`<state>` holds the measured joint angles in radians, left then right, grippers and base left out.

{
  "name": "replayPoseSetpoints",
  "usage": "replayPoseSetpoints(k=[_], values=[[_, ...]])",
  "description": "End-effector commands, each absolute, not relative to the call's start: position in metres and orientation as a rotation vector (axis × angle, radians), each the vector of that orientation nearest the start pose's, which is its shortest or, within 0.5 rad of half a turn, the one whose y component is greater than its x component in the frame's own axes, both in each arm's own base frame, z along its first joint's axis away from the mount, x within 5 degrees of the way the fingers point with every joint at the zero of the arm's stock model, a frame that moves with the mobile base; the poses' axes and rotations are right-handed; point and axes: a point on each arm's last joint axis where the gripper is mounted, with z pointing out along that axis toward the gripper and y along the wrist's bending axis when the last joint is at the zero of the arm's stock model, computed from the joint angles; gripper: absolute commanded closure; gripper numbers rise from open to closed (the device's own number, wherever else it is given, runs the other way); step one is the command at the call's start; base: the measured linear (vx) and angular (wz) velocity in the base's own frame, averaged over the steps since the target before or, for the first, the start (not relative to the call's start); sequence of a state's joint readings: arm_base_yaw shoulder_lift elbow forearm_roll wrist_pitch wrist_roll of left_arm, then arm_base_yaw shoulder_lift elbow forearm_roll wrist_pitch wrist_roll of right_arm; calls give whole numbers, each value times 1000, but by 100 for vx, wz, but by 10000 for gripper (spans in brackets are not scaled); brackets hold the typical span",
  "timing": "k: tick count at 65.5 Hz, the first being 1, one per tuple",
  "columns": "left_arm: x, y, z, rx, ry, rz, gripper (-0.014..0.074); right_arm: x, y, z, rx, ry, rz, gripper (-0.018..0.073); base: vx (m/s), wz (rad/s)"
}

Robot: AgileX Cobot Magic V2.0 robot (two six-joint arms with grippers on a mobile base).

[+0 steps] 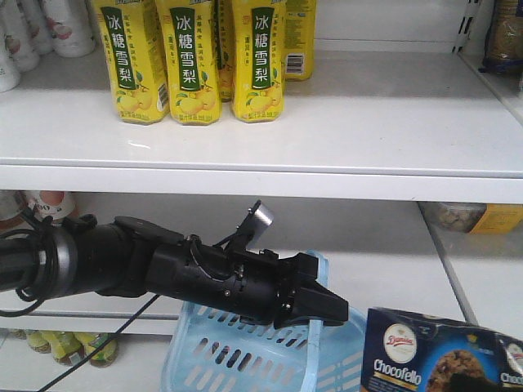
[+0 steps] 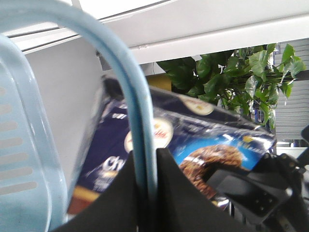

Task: Left arm holds basket, right arm returns cookies
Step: 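Lift the Chocofello box out of the basket up to the upper shelf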

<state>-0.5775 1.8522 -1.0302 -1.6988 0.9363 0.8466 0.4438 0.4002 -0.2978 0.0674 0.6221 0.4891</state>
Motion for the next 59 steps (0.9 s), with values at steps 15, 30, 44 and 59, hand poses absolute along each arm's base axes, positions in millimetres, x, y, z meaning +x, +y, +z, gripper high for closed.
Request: replayPoseSetpoints(k=[15,30,44,59], values=[[266,-260,235,258,2305,-1847,603,62,21,306,47,1986,487,335,0,0],[266,-260,235,258,2305,-1847,603,55,15,348,12,1837,474,333,0,0],[266,-260,235,258,2305,-1847,603,68,14,377,-39,1764,341,333,0,0],[266,-260,235,258,2305,-1847,603,101,30,416,-125,1625,283,333,0,0]])
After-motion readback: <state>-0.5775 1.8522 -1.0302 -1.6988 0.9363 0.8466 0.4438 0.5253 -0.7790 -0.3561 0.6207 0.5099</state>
